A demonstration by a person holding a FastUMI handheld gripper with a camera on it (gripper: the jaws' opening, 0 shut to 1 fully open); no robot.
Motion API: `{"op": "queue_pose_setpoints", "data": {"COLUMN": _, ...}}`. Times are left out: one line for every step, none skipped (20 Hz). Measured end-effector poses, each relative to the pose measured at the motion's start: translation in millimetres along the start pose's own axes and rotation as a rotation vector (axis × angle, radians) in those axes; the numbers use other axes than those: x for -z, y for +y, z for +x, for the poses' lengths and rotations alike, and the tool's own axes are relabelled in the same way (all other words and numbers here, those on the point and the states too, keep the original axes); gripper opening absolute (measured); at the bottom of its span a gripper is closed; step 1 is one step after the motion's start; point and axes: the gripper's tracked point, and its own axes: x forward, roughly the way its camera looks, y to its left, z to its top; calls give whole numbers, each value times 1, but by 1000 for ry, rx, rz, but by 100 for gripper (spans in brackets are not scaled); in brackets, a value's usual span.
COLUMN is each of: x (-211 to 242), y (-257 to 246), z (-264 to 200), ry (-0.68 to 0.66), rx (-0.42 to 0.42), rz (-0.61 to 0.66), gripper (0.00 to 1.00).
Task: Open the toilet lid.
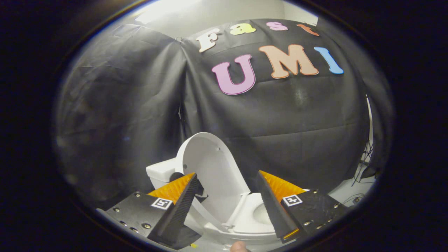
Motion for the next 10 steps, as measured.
{"op": "queue_pose_setpoints", "data": {"x": 0, "y": -4, "z": -2, "ry": 2, "rx": 8, "rz": -11, "gripper": 98}}
{"op": "queue_pose_setpoints", "data": {"x": 0, "y": -9, "z": -4, "ry": 5, "rx": 16, "rz": -24, "gripper": 99}}
{"op": "queue_pose_setpoints", "data": {"x": 0, "y": -15, "z": -7, "ry": 6, "rx": 23, "rz": -38, "gripper": 99}}
{"op": "queue_pose_setpoints", "data": {"x": 0, "y": -20, "z": -11, "ry": 7, "rx": 28, "rz": -53, "gripper": 99}}
{"op": "queue_pose_setpoints", "data": {"x": -1, "y": -24, "z": -14, "ry": 5, "rx": 28, "rz": -63, "gripper": 99}}
{"op": "queue_pose_setpoints", "data": {"x": -4, "y": -28, "z": -19, "ry": 2, "rx": 25, "rz": -68, "gripper": 99}}
{"op": "queue_pose_setpoints", "data": {"x": -5, "y": -34, "z": -22, "ry": 3, "rx": 26, "rz": -66, "gripper": 99}}
{"op": "queue_pose_setpoints", "data": {"x": -8, "y": -40, "z": -28, "ry": 2, "rx": 27, "rz": -70, "gripper": 98}}
{"op": "queue_pose_setpoints", "data": {"x": -10, "y": -47, "z": -34, "ry": -1, "rx": 34, "rz": -74, "gripper": 99}}
{"op": "queue_pose_setpoints", "data": {"x": -14, "y": -56, "z": -42, "ry": -6, "rx": 44, "rz": -76, "gripper": 99}}
